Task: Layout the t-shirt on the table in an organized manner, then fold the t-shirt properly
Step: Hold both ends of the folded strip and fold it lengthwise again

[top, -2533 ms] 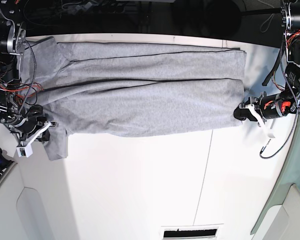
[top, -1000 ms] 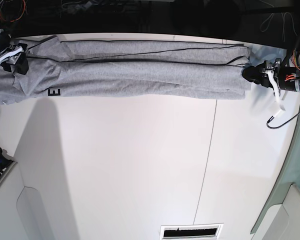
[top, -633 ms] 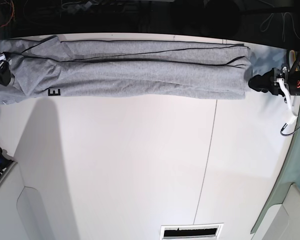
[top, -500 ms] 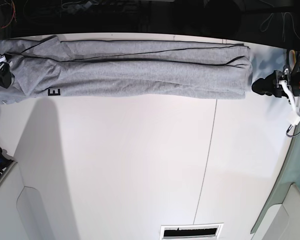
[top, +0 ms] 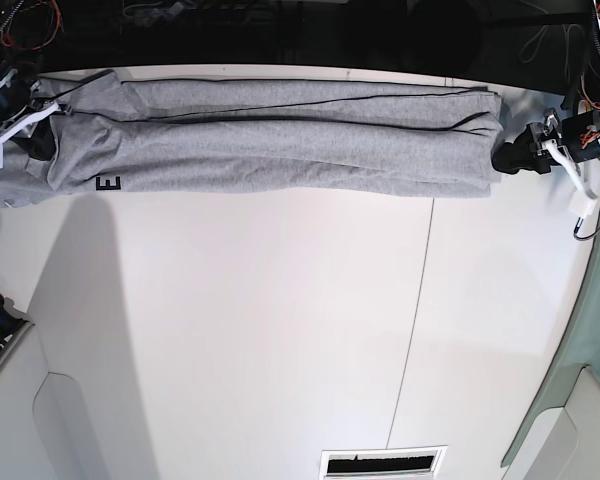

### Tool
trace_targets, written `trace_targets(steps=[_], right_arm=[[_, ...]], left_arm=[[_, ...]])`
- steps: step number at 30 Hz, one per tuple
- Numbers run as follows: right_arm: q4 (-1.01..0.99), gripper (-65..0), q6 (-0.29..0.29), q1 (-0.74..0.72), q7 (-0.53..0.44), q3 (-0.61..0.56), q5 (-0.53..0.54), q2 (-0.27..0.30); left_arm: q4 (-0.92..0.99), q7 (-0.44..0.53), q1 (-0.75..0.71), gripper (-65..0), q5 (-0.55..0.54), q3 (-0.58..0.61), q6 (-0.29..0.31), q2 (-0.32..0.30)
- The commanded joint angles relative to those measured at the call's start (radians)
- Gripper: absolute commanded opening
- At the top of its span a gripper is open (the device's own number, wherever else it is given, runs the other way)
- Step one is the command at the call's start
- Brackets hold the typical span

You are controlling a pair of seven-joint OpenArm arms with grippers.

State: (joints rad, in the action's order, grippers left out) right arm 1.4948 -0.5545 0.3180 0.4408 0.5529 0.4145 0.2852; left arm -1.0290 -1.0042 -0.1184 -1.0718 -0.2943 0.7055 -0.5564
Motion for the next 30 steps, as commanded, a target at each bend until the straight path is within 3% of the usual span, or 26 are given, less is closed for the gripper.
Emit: trace_targets(steps=[1,11,21,26,27,28,30], right_arm=[[-0.010,-65.0,0.001,-0.011,-0.023,0.002,0.010,0.017],[-0.138,-65.0,0.000,-0.063,-0.022,-0.002,0.078,0.017],[-0.138,-65.0,0.000,-0.063,-0.022,-0.002,0.079,0.017],[-0.138,-65.0,0.000,-0.063,-0.022,-0.002,0.079,0.017],[-0.138,-65.0,0.000,-0.063,-0.022,-0.002,0.079,0.017],[-0.138,-65.0,0.000,-0.063,-0.022,-0.002,0.079,0.017],[-0.138,-65.0,0.000,-0.065,-0.022,-0.002,0.079,0.017]], left_arm=[[0.004,-0.015,0.002,-24.1,0.026,0.000,-0.007,-0.004],[0.015,0.050,0.001,-23.9,0.138,0.000,-0.007,0.061],[0.014,-0.077,-0.001,-23.9,0.127,0.084,-0.007,0.076],[0.014,-0.077,-0.001,-24.3,0.127,0.172,-0.007,0.076],[0.014,-0.077,-0.001,-26.5,0.127,0.186,-0.007,0.077],[0.014,-0.077,-0.001,-33.1,0.127,0.196,-0.007,0.077],[0.011,-0.077,0.000,-57.0,0.127,0.199,-0.007,0.076]])
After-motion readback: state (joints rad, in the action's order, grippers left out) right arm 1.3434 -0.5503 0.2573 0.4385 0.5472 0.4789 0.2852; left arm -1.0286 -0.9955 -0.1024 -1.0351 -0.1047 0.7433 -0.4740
